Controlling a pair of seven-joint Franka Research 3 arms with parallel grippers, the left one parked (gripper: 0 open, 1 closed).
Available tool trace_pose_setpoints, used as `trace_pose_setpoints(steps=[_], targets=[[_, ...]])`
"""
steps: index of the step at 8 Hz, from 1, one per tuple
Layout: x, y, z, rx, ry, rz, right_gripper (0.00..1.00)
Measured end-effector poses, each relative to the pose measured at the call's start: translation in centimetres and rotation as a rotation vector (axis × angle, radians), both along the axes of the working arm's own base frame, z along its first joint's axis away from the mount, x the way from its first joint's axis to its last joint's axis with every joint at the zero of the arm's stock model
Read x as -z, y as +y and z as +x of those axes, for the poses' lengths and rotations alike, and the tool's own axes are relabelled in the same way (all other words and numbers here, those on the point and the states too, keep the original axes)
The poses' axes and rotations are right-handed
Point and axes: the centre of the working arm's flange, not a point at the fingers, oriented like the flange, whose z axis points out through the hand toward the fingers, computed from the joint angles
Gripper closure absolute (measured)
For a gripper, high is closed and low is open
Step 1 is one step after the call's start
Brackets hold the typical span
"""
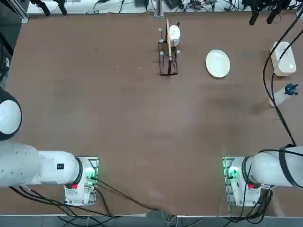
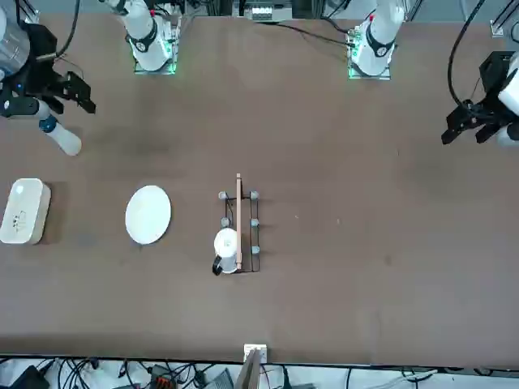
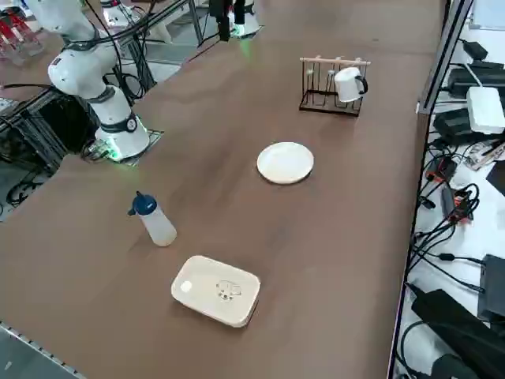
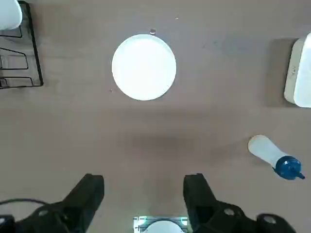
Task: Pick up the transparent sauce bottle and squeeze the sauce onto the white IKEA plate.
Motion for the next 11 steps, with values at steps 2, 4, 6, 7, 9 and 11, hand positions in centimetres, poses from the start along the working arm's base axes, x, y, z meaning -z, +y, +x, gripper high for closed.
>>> trace_pose_setpoints(steps=[2, 4, 6, 7, 9, 11], targets=[[0.0, 0.0, 0.0, -0.001, 0.0, 0.0, 0.0], [0.8, -0.1, 0.1, 0.003, 0.03, -0.003, 0.0], [3.8, -0.3, 0.1, 0.004, 0.167, -0.02, 0.0], [5.0, -0.9, 0.2, 0.01, 0.224, -0.053, 0.0], [7.1, -3.3, 0.6, 0.043, 0.292, -0.173, 0.0], [10.3, -6.3, 2.0, 0.168, 0.336, -0.329, 0.0]])
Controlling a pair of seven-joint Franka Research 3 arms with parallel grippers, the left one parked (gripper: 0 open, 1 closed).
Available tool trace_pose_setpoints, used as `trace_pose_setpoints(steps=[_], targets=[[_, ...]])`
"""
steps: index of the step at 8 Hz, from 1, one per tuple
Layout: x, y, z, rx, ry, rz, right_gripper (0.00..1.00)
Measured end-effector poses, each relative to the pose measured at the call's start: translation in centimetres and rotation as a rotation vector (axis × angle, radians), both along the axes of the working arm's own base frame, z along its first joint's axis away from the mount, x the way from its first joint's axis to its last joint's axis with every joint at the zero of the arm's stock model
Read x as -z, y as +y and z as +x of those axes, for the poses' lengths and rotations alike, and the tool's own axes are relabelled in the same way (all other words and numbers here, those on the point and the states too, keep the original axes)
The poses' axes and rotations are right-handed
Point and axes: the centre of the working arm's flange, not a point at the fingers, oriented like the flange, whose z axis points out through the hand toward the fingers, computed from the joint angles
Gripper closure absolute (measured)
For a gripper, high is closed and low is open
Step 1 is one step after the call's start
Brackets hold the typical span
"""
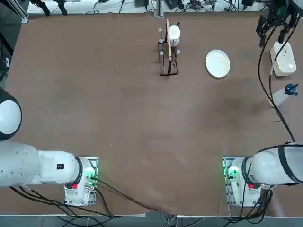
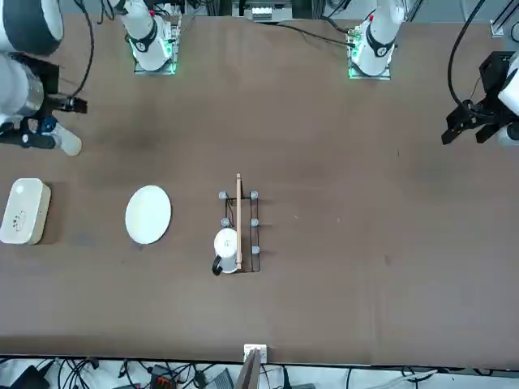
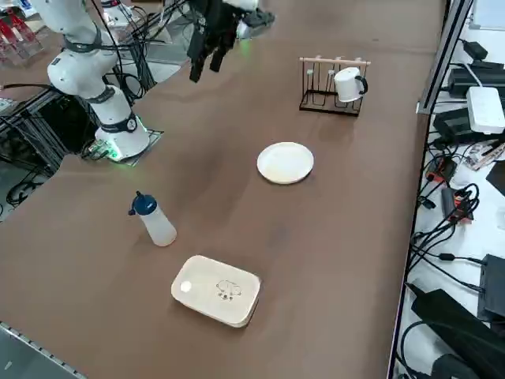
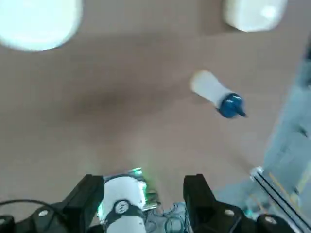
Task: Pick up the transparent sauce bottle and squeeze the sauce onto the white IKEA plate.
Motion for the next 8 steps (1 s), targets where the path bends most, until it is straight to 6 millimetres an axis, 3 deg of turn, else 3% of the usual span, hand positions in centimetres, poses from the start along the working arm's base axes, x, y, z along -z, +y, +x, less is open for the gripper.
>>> trace_pose_setpoints(steps=[2, 4, 8], targets=[[3.7, -1.5, 1.3, 0.077, 0.009, -0.212, 0.0], [7.6, -2.2, 1.3, 0.193, -0.041, -0.431, 0.0], [17.0, -0.1, -0.4, 0.416, -0.222, -0.883, 0.0]])
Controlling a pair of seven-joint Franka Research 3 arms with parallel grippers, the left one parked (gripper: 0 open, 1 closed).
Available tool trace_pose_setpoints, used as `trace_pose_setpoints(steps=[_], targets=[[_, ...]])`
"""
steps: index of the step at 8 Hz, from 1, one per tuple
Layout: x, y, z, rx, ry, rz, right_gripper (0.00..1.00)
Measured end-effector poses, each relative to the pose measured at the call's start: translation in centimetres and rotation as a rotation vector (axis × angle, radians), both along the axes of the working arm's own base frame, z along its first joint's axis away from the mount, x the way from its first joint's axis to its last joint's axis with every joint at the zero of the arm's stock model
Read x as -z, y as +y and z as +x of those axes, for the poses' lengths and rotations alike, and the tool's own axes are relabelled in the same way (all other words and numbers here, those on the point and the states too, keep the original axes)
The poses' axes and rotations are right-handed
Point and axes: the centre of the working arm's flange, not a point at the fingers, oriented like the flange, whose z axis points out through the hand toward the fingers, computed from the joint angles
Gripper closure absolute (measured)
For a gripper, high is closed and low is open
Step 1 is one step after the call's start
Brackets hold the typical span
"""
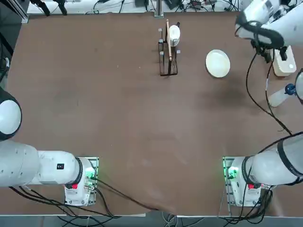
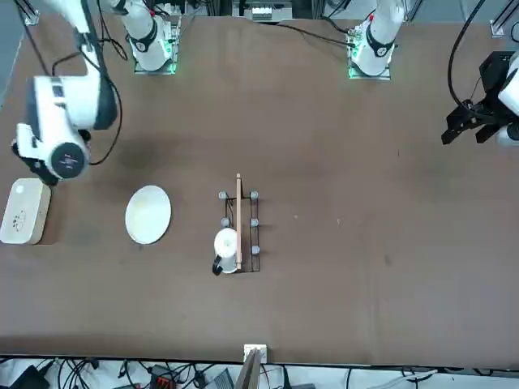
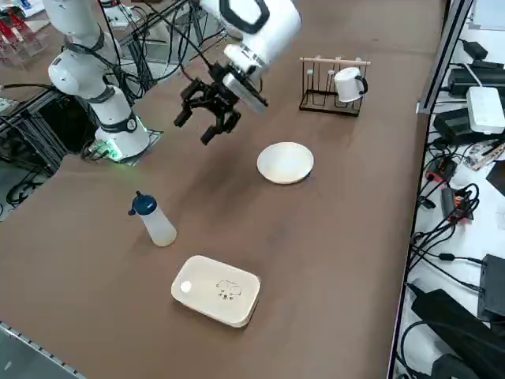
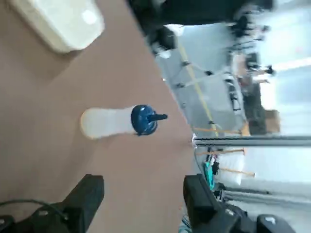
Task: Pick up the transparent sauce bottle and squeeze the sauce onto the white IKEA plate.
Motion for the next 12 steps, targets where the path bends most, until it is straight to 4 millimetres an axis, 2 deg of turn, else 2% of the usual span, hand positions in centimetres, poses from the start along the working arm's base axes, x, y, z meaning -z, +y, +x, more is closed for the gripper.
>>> trace_pose_setpoints(steps=[2, 5, 6, 8, 10, 12], targets=[[5.1, 0.1, -0.7, 0.089, -0.122, -0.213, 0.0], [12.0, -1.5, -1.2, 0.185, -0.323, -0.493, 0.0], [13.7, -2.4, -1.4, 0.215, -0.385, -0.559, 0.0], [15.7, -5.6, -1.9, 0.266, -0.521, -0.7, 0.0], [18.2, -9.7, -3.9, 0.297, -0.641, -0.819, 0.0], [20.9, -11.5, -5.5, 0.315, -0.721, -0.888, 0.0]])
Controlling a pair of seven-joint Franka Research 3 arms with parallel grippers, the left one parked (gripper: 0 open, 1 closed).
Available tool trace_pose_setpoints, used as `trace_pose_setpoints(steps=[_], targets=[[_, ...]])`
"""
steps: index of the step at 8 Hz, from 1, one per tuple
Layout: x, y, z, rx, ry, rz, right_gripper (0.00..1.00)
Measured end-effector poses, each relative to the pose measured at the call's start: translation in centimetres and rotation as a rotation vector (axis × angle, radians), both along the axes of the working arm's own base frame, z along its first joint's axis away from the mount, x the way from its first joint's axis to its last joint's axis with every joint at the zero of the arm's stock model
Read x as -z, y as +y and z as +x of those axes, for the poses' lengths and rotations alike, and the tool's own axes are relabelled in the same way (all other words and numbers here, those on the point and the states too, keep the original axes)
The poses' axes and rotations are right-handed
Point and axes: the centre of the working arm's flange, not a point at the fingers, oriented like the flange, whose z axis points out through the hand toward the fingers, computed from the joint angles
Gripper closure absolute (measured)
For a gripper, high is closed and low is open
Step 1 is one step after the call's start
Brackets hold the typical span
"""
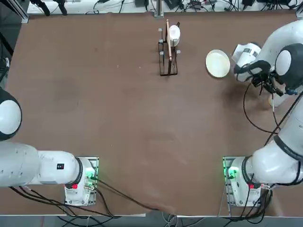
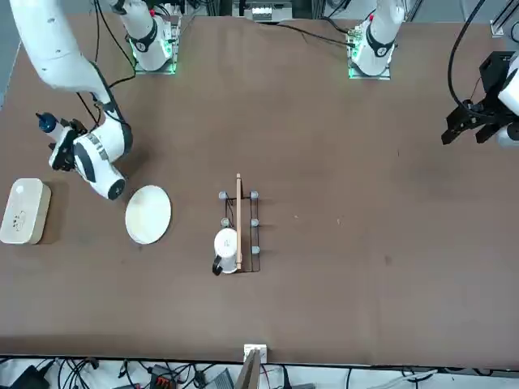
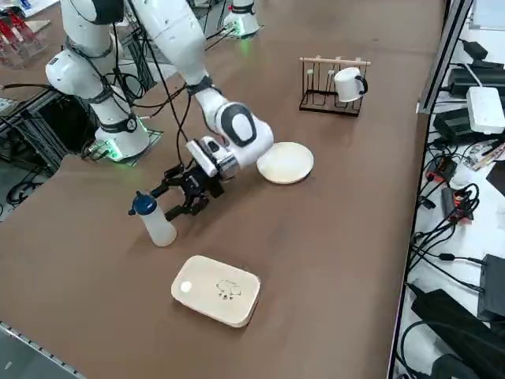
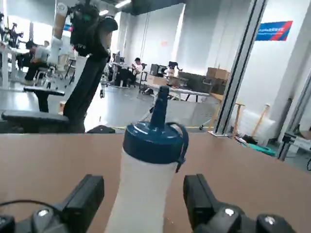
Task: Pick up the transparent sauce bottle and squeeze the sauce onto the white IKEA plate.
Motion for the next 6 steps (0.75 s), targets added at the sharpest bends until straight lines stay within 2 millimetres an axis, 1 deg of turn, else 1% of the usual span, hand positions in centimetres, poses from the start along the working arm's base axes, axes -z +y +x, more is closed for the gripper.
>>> trace_pose_setpoints(steps=[3, 4, 6], targets=[[2.4, -0.8, -1.7, 0.016, -0.009, -0.045, 0.0], [2.8, -1.5, -2.2, 0.009, -0.018, -0.069, 0.0], [3.4, -3.4, -3.0, -0.024, -0.015, -0.108, 0.05]])
